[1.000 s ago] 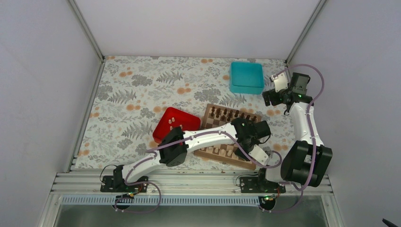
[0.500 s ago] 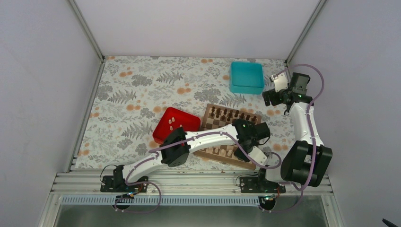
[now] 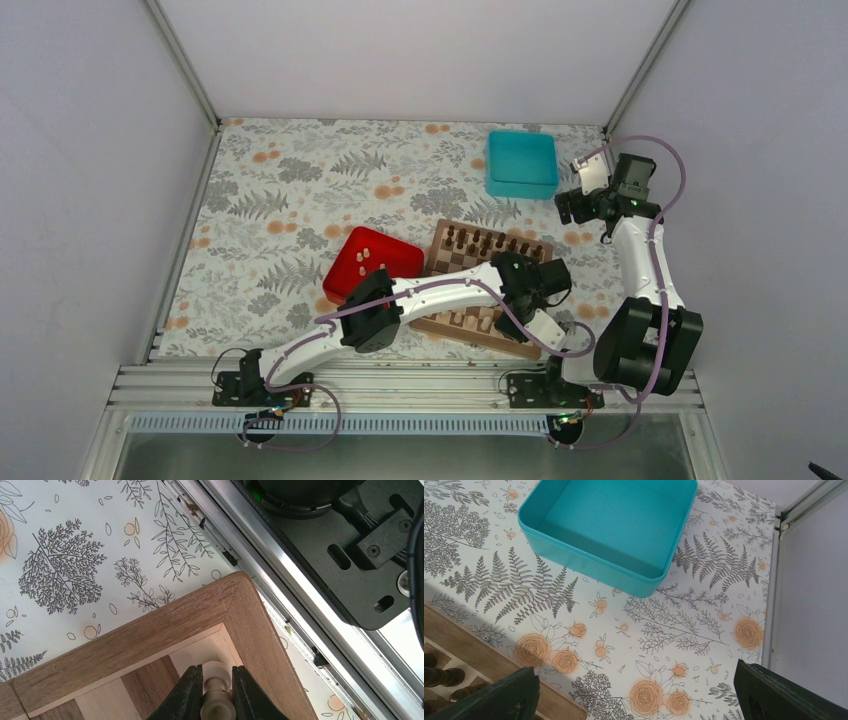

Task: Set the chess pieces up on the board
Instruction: Place the chess piece on the chessboard.

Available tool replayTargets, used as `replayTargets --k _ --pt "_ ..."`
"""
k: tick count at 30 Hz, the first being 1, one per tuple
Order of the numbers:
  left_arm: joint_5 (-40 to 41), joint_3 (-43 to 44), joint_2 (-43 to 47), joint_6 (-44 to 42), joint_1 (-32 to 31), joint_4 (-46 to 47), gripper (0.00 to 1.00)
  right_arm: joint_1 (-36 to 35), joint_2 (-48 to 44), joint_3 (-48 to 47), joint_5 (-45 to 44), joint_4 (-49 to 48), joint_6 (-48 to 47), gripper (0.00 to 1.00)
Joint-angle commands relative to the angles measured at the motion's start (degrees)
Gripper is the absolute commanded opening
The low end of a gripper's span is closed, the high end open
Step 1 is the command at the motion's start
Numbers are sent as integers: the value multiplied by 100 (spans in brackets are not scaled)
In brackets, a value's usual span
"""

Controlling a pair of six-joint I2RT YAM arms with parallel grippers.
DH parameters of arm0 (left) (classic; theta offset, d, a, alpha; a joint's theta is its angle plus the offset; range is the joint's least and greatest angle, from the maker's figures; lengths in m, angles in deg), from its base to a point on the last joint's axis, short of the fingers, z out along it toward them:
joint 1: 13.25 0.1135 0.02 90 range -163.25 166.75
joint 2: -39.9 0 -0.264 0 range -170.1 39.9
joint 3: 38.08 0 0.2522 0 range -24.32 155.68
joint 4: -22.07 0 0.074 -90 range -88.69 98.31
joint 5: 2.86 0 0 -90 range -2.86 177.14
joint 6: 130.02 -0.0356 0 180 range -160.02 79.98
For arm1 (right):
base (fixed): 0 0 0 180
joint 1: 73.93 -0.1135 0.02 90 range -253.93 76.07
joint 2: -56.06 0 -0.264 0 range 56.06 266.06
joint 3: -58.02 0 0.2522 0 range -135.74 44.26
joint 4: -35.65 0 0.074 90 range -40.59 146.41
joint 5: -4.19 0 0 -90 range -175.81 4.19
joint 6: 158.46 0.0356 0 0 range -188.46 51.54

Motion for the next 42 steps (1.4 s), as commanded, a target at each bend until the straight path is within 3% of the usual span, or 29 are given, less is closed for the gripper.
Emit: replayTargets --k 1,20,33,42 --pt "-107 223 -77 -64 -64 77 17 37 -16 -14 106 -16 -79 100" --pt "147 290 167 -77 -91 -122 24 40 19 -11 90 -3 -92 100" --pt "503 -468 981 42 -77 -190 32 38 36 -36 125 43 -88 100" --pt "569 -952 1100 68 31 -292 33 38 53 -38 136 58 -74 100"
